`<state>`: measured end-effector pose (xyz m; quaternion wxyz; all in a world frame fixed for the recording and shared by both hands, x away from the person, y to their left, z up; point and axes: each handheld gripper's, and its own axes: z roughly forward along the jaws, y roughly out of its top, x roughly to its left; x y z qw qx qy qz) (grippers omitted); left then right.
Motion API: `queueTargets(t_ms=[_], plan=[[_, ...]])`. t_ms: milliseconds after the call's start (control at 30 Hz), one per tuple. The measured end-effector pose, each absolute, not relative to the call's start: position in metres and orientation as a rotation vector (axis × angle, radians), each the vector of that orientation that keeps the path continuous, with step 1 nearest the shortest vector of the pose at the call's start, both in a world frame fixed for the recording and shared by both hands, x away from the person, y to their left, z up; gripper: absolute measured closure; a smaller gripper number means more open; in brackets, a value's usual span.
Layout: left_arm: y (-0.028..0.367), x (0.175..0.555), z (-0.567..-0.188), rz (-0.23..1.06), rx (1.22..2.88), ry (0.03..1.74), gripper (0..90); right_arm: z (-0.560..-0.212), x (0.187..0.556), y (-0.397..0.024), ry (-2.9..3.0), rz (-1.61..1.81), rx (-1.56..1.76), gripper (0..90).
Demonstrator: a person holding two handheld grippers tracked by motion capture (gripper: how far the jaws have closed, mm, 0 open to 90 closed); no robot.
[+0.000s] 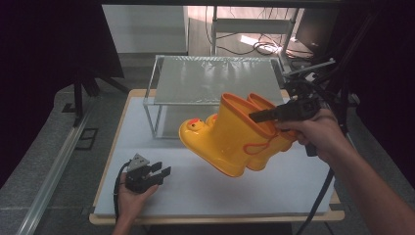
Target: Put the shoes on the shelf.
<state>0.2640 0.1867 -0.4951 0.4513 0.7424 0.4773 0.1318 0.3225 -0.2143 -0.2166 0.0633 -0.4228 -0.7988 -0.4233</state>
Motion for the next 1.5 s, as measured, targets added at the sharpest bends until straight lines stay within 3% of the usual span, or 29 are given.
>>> queueTargets(t_ms=[333,667,1133,1500], plan=[[0.184,0.265,-0.496,0.324,1.843,1.176,54.4,-0.182,0.325,-0.232,-2.360,-1.402,-1.264,82.9],[0.184,0.265,-0.496,0.319,1.844,1.175,54.4,-0.153,0.357,-0.252,-2.271,-1.556,-1.323,82.8],[0.183,0.266,-0.500,0.305,1.849,1.177,54.4,-0.150,0.448,-0.244,-2.177,-1.626,-1.489,82.8],[0.187,0.265,-0.497,0.312,1.836,1.172,54.4,-0.167,0.490,-0.221,-2.134,-1.600,-1.598,82.7]])
